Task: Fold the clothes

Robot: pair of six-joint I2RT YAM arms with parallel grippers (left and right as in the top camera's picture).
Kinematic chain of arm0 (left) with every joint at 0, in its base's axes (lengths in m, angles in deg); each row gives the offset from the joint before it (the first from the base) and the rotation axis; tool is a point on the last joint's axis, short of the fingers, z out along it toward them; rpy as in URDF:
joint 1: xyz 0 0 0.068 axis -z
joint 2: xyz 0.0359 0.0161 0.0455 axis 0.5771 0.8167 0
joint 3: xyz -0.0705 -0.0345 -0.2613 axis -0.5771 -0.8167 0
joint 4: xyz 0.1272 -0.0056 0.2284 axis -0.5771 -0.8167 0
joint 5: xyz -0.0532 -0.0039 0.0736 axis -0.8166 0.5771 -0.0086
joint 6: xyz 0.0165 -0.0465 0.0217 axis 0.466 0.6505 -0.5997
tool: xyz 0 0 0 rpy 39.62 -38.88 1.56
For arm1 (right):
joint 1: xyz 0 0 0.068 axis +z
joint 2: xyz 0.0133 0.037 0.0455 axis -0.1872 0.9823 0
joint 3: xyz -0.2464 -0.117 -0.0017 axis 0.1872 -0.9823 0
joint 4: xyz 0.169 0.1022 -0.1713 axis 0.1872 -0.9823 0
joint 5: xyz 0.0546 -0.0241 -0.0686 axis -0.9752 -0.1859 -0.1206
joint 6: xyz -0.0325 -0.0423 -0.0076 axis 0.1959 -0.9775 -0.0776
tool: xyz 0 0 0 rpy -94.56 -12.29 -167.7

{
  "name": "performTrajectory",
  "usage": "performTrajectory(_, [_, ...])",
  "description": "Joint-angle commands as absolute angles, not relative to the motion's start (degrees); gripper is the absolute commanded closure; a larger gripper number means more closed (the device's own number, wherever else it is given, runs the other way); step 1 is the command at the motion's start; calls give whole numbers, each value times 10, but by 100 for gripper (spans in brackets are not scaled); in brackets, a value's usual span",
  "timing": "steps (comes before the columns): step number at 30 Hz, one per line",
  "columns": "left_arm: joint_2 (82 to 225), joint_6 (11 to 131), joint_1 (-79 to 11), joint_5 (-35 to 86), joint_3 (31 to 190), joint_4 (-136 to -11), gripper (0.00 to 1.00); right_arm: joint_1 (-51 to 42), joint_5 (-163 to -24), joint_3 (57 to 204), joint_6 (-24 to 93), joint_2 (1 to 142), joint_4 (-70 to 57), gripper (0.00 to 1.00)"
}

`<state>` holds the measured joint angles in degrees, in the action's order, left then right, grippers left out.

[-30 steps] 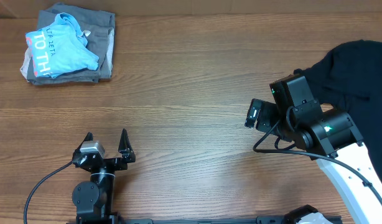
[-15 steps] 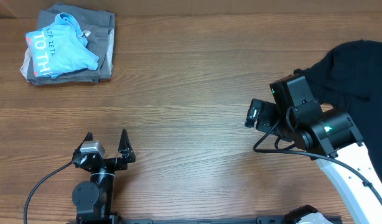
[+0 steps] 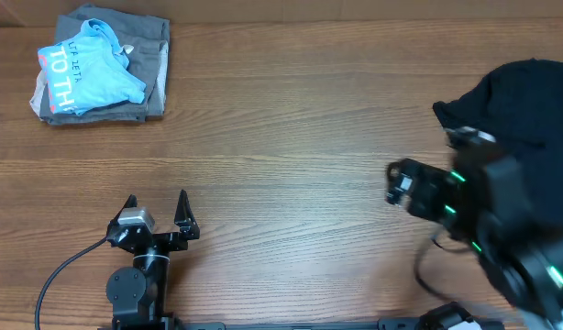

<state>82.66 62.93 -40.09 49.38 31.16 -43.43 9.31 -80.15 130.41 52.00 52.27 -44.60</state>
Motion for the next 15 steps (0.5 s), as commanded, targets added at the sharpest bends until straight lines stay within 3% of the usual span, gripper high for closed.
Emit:
performTrajectory(1, [820,629,-398,504,310,-436,0,29,-796,1308,521,443,-448,0])
performTrajectory(10, [820,629,-398,504,310,-436,0,-99,-790,1212,470,253,-418,0])
performTrajectory(15, [820,629,-398,504,310,-436,0,-115,-845,1011,467,116,-290,0])
